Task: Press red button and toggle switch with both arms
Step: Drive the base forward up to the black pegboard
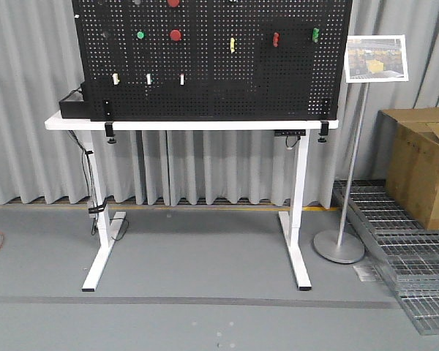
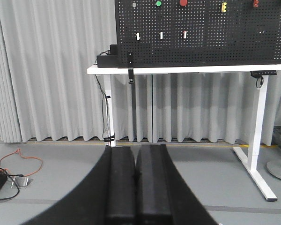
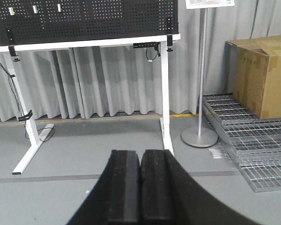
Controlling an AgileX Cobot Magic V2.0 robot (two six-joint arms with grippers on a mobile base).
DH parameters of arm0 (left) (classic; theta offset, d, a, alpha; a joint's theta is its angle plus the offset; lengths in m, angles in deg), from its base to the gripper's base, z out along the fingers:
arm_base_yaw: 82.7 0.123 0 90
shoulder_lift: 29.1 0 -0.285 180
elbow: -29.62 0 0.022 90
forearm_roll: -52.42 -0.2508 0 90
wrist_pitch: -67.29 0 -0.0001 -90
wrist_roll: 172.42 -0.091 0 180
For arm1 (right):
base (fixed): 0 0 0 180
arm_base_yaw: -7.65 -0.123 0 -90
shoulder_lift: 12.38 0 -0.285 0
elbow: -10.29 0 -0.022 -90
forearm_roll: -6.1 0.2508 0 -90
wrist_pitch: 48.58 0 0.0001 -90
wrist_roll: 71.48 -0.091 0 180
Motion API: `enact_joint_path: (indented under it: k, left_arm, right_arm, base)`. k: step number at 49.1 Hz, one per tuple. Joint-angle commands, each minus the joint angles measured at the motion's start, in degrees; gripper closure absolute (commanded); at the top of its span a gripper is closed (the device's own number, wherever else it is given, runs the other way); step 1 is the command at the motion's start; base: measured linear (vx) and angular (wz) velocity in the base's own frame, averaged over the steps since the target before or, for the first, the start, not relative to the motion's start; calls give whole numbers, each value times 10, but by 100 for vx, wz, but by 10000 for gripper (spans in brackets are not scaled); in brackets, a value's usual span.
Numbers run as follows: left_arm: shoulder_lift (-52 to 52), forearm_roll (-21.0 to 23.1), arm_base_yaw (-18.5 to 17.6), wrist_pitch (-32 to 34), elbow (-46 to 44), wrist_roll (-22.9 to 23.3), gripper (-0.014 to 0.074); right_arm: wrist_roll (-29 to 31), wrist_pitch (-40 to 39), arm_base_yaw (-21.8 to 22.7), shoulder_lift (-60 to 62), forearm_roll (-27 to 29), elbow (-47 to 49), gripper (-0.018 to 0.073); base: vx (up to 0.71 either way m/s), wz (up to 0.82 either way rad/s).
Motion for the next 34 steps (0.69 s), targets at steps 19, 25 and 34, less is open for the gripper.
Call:
enact_joint_path:
  k: [19, 25, 34]
  left_arm:
    - [10, 6, 1, 49, 16, 2, 595]
    - [10, 6, 1, 49, 16, 2, 595]
    - [10, 6, 1, 49, 16, 2, 595]
  right_arm:
    - [3, -47, 4, 8, -4, -6, 562]
    - [3, -47, 4, 8, -4, -6, 562]
    - [3, -47, 4, 8, -4, -6, 562]
  base:
    - [0, 0]
    - [0, 0]
    - [0, 0]
